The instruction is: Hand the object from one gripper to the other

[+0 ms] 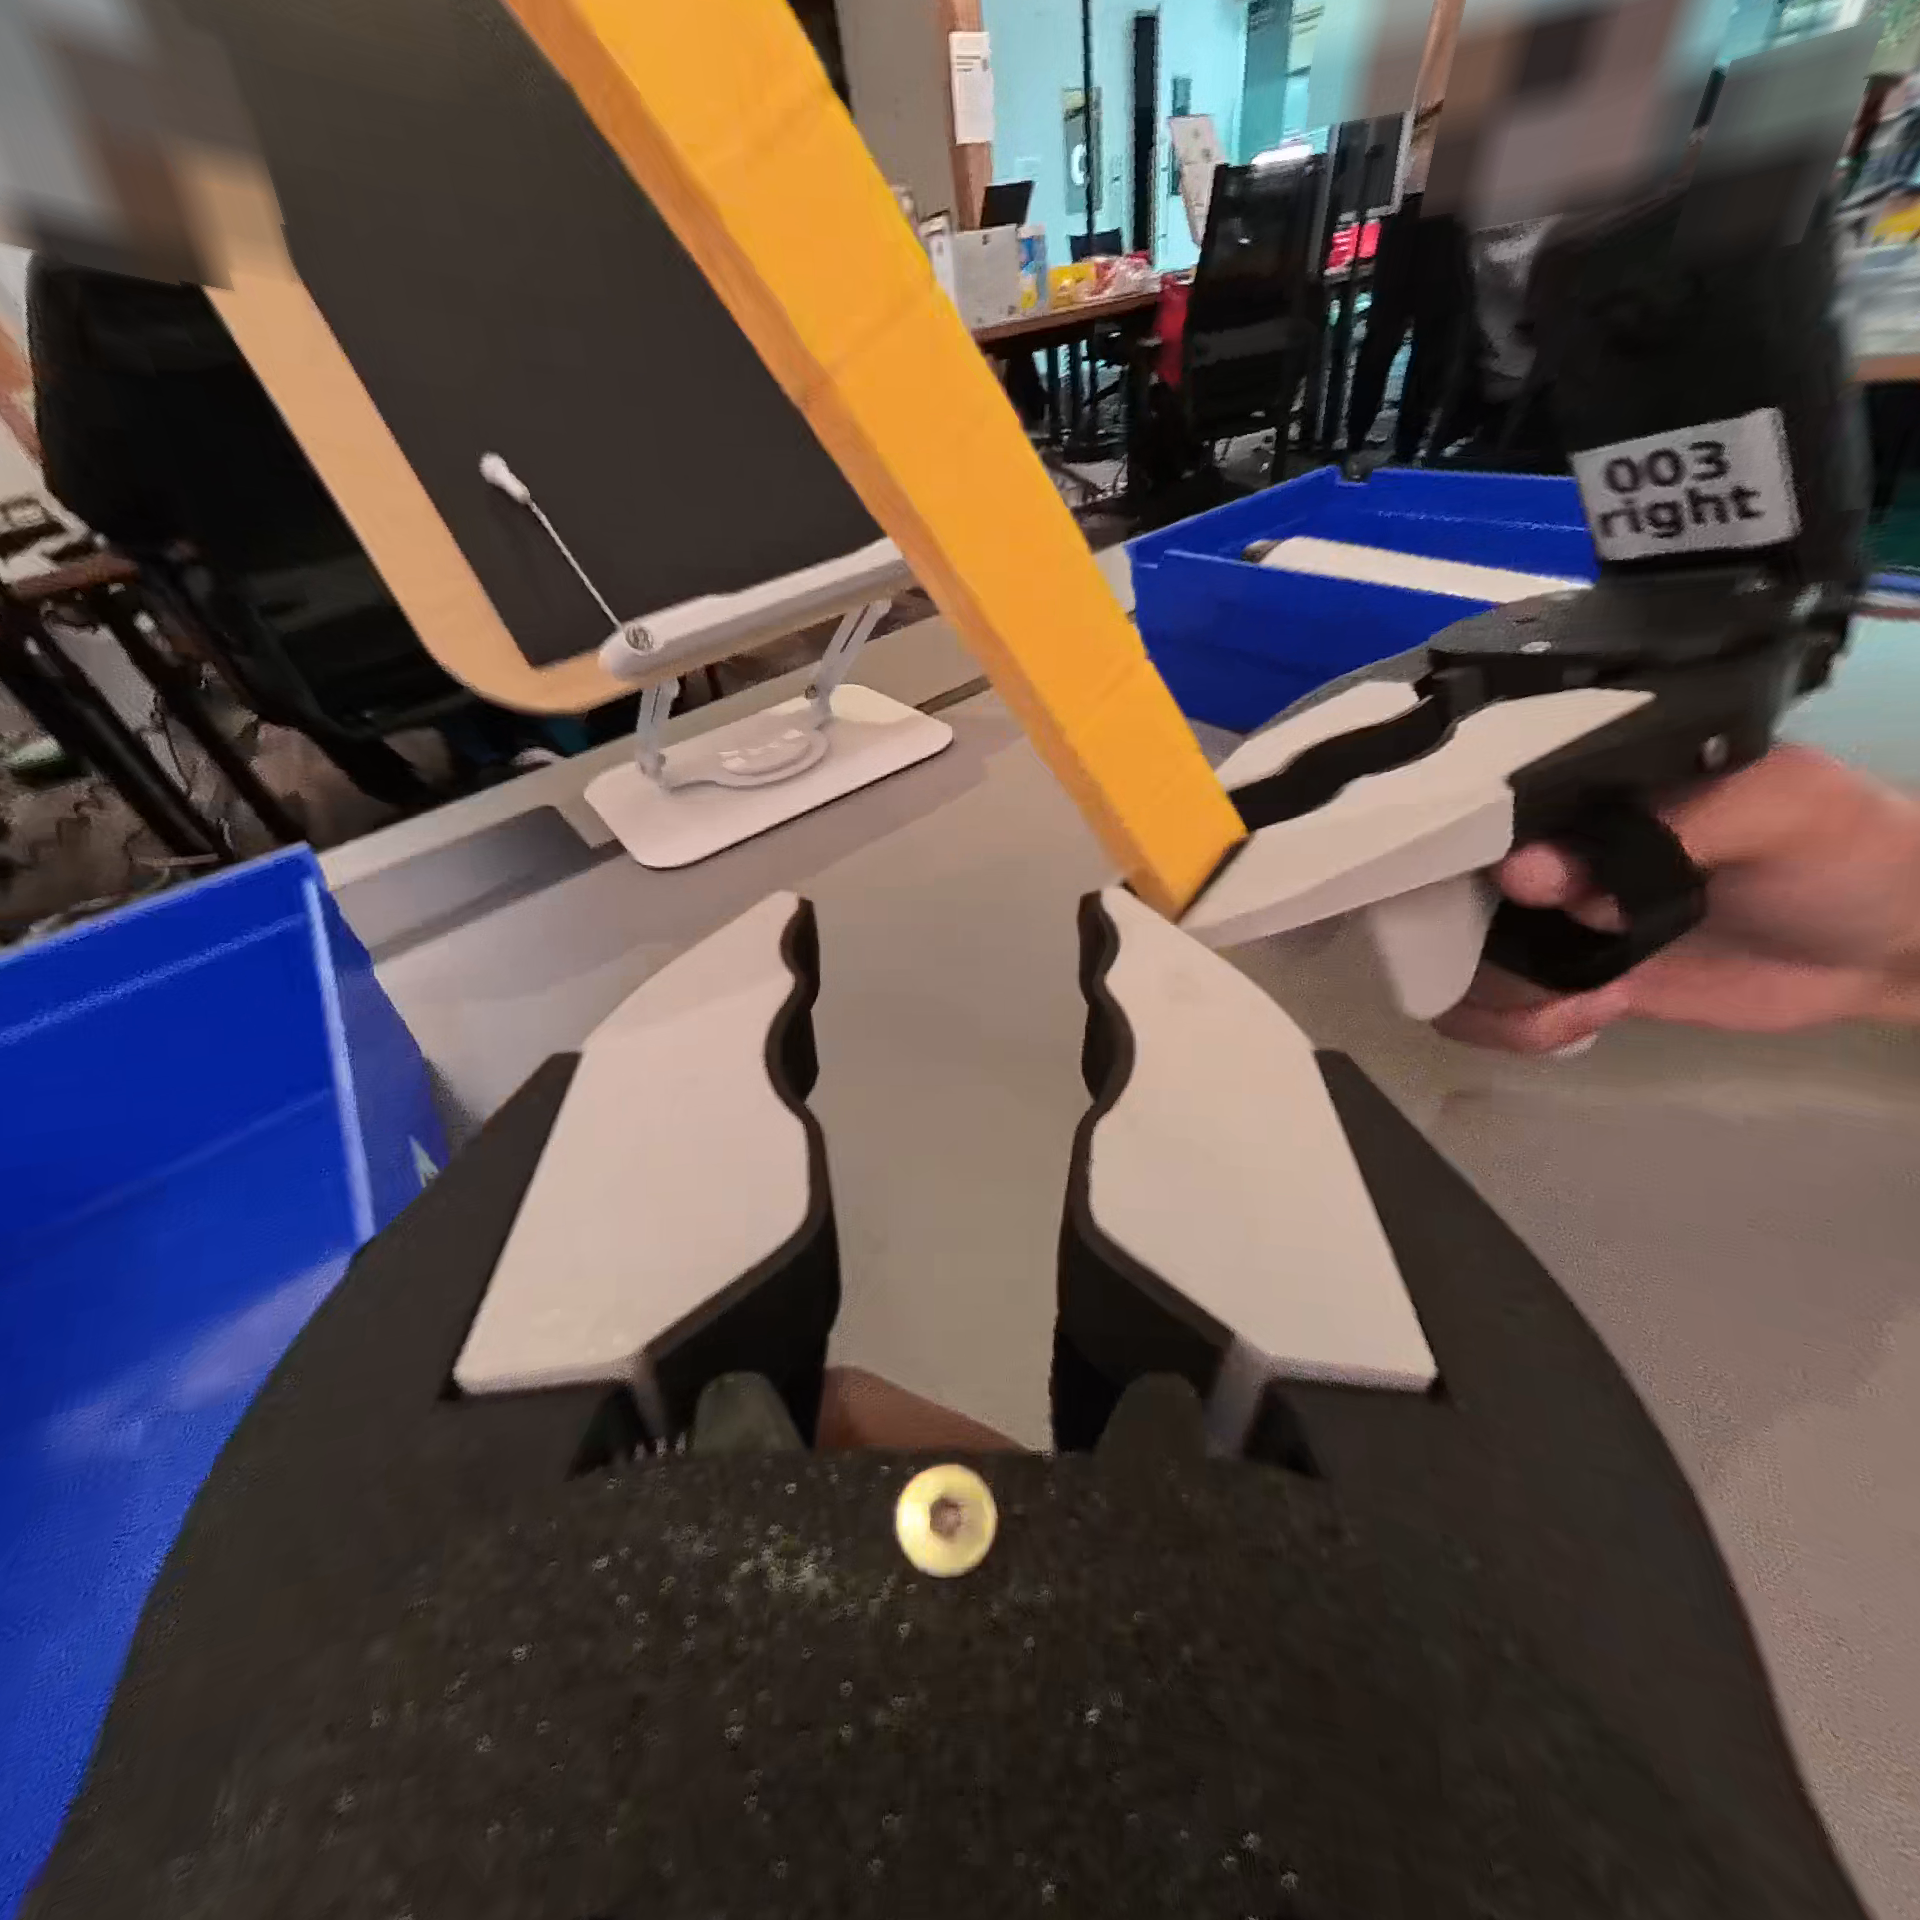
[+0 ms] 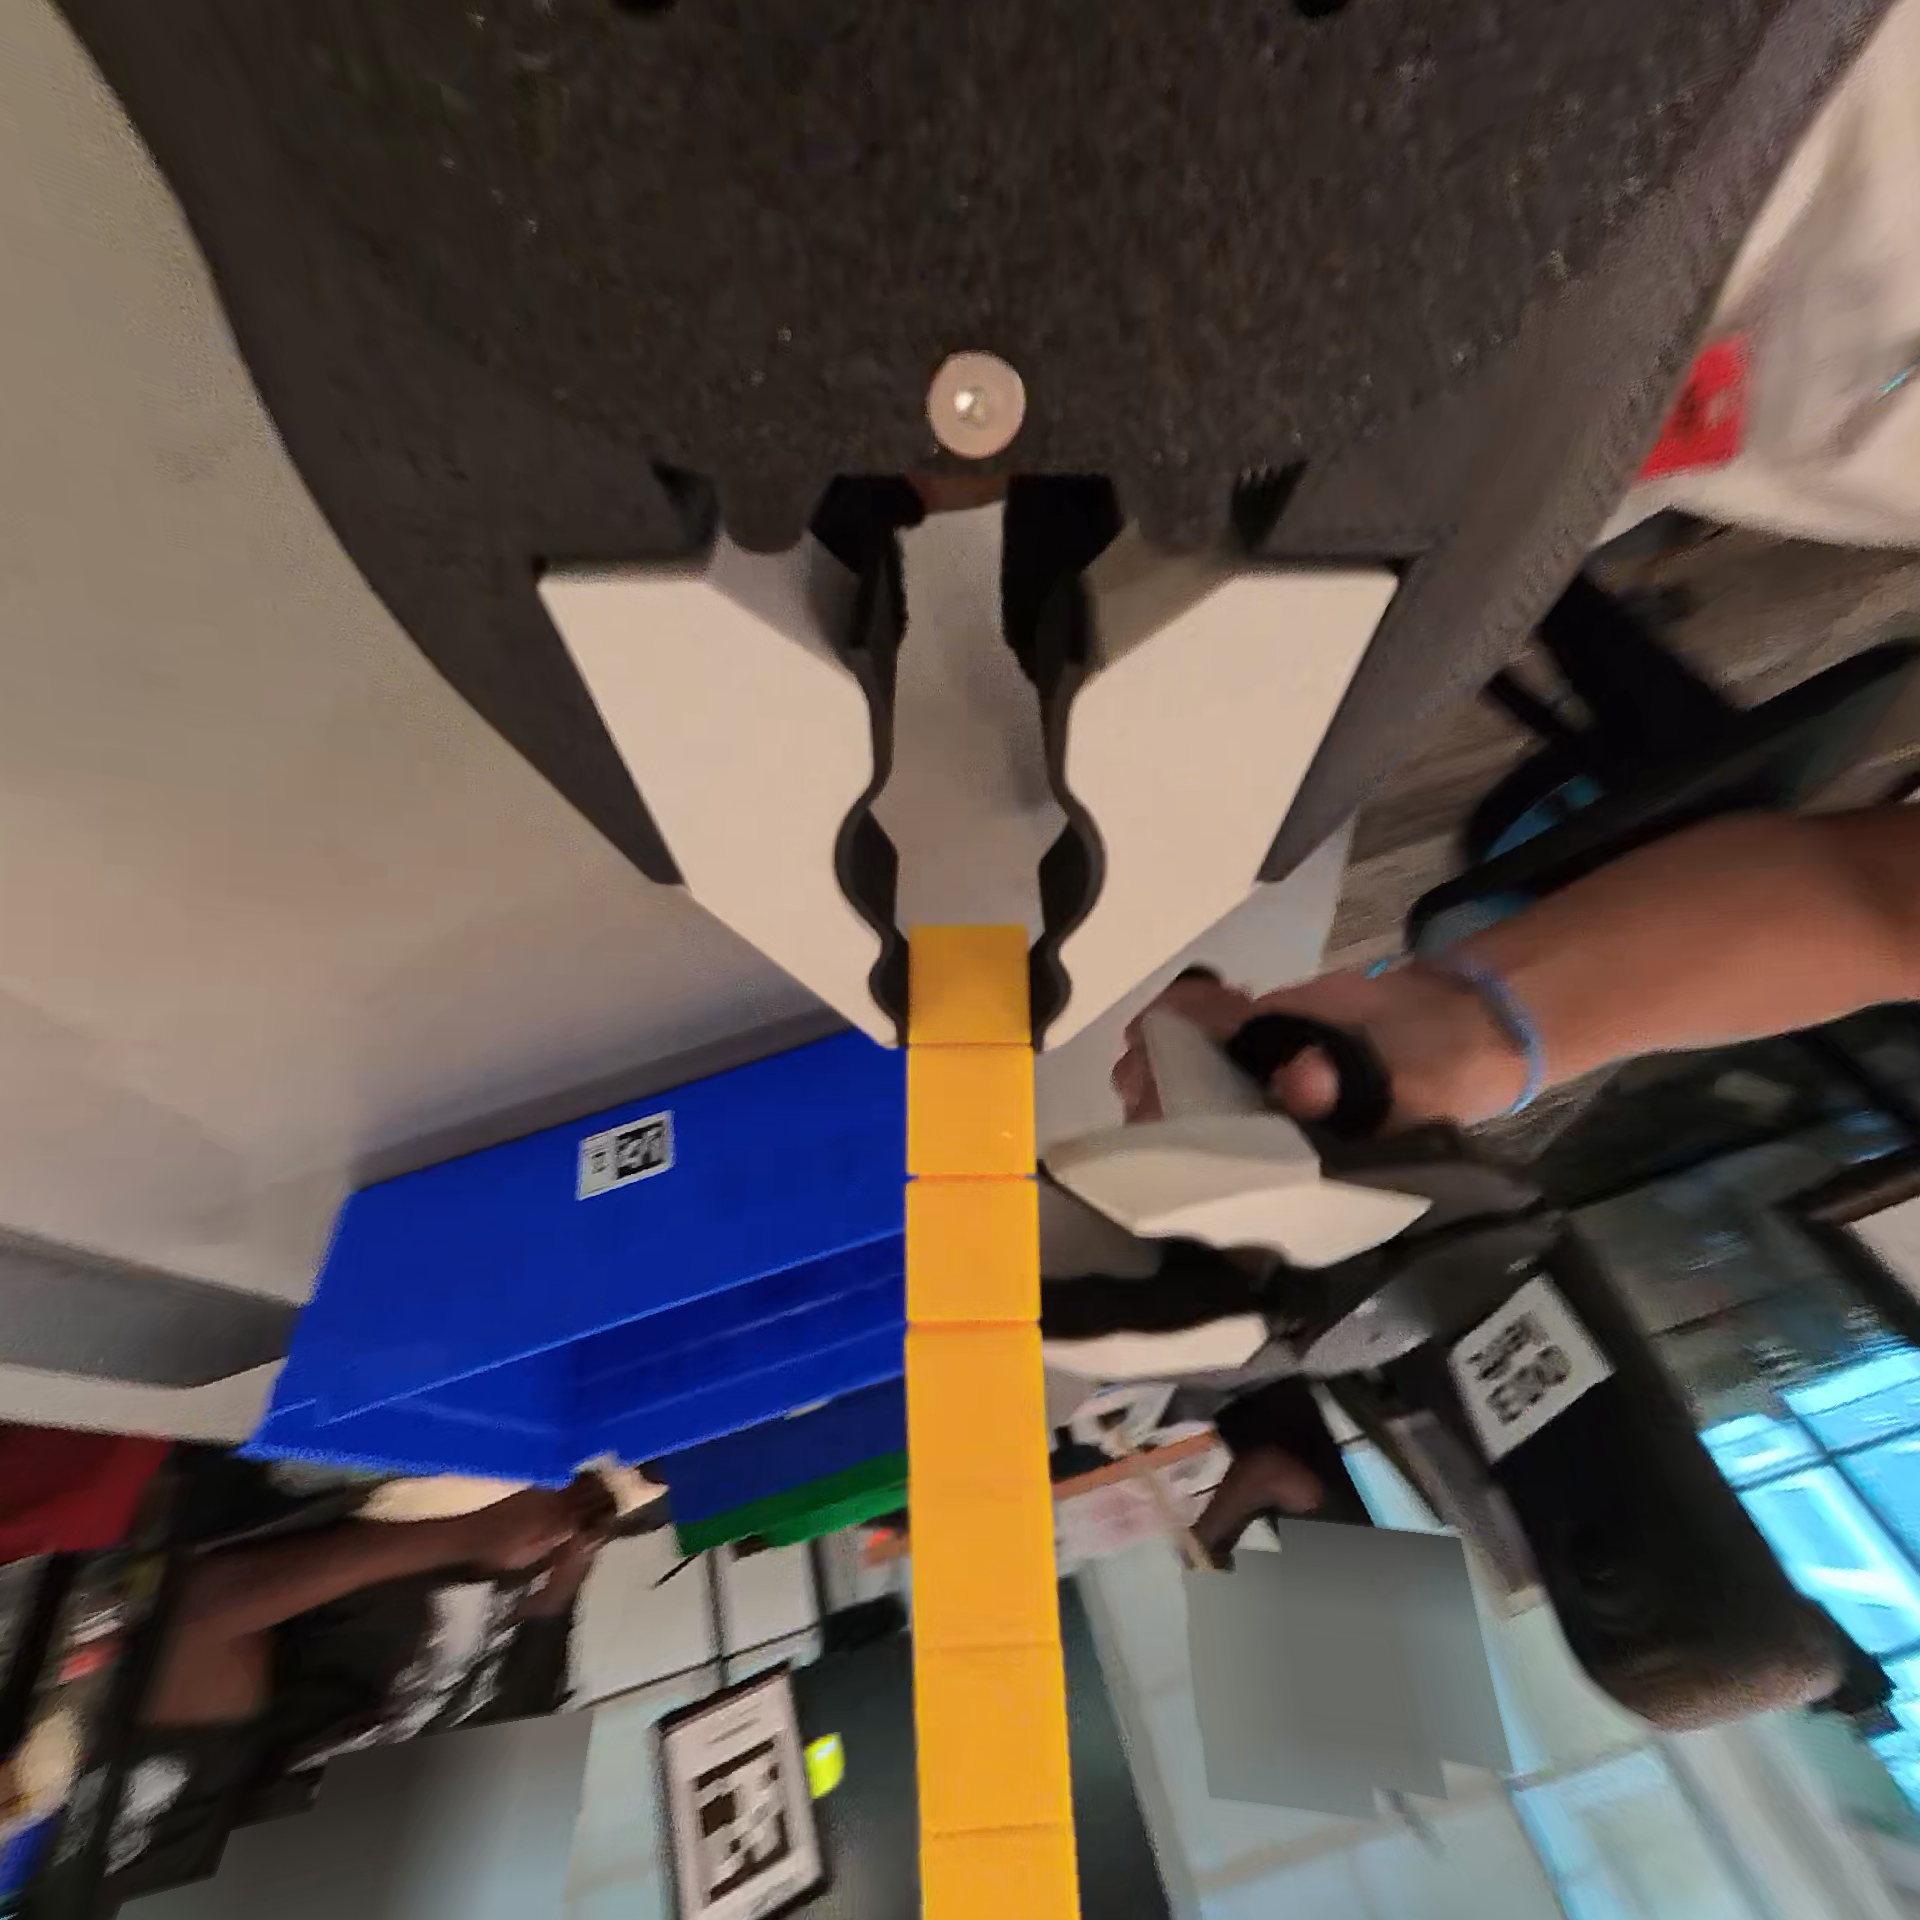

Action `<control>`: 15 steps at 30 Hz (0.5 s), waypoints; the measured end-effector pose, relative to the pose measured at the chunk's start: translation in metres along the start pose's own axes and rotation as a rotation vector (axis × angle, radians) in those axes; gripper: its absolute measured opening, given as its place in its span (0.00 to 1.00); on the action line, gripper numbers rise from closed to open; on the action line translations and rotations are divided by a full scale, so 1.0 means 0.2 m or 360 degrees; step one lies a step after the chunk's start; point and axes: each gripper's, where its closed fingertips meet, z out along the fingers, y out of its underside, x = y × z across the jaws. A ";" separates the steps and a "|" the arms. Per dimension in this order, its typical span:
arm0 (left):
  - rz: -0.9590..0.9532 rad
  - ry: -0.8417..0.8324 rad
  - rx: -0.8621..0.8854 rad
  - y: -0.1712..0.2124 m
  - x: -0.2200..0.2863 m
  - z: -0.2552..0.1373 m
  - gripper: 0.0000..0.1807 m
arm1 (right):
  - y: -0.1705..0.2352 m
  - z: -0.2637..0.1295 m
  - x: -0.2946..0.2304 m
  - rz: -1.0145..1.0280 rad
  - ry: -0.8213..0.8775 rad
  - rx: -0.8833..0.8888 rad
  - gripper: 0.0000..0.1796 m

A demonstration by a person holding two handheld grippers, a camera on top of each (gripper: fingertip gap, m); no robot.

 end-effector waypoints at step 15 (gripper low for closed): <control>-0.0629 0.0998 0.0022 -0.13 0.25 -0.16 0.31 | 0.18 -0.31 -0.19 0.0195 -0.0778 -0.0496 0.12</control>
